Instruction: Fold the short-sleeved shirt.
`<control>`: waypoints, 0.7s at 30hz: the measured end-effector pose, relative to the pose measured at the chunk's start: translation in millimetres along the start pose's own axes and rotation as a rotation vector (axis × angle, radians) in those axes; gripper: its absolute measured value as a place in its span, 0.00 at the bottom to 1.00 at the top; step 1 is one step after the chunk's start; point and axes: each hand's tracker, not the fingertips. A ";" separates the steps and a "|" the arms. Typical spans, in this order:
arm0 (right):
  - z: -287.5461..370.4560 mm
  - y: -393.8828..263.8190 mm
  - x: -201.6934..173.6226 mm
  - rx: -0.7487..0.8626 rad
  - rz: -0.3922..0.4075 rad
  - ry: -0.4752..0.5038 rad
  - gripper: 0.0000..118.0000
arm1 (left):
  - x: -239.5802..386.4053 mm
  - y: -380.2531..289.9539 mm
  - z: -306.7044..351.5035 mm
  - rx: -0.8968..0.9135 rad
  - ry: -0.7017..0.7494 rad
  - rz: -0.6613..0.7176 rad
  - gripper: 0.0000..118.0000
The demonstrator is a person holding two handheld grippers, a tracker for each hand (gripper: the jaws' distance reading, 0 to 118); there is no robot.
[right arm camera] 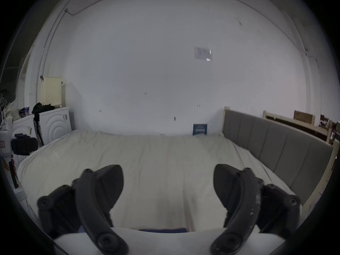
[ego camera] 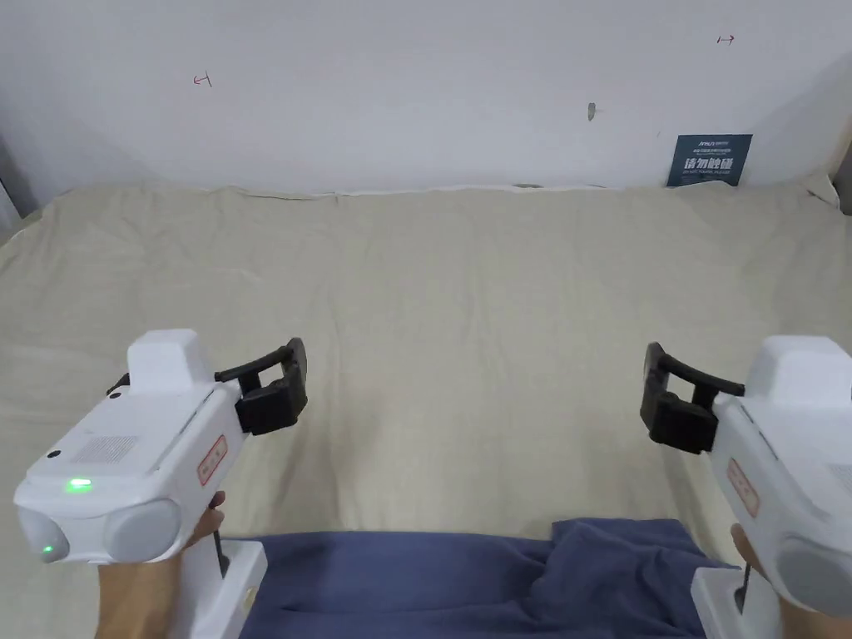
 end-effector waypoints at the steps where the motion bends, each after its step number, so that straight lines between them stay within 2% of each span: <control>1: 1.2 2.5 -4.0 0.016 0.004 -0.002 0.68 | 4.4 1.7 -1.2 0.019 0.001 -0.011 0.74; 2: 2.4 4.0 -7.7 0.035 0.008 -0.012 0.55 | 8.1 2.9 -1.9 0.015 -0.003 -0.017 0.63; 3: 2.9 4.4 -11.3 0.044 0.013 -0.026 0.37 | 10.8 3.2 -1.8 0.020 -0.009 -0.018 0.48; 4: 3.4 4.5 -14.5 0.060 0.024 -0.042 0.12 | 13.6 2.5 -1.6 0.034 -0.014 -0.021 0.17; 5: 3.2 4.6 -16.6 0.066 0.029 -0.056 0.02 | 17.3 2.0 -1.5 0.043 -0.018 -0.025 0.01; 14: 4.8 0.4 -15.0 0.056 0.019 -0.036 0.01 | 6.8 -2.6 -10.7 -0.039 -0.016 -0.001 0.00; 21: 0.5 -7.1 -12.3 0.021 0.011 -0.024 0.01 | -73.2 -28.6 -27.6 -0.376 -0.160 0.402 0.00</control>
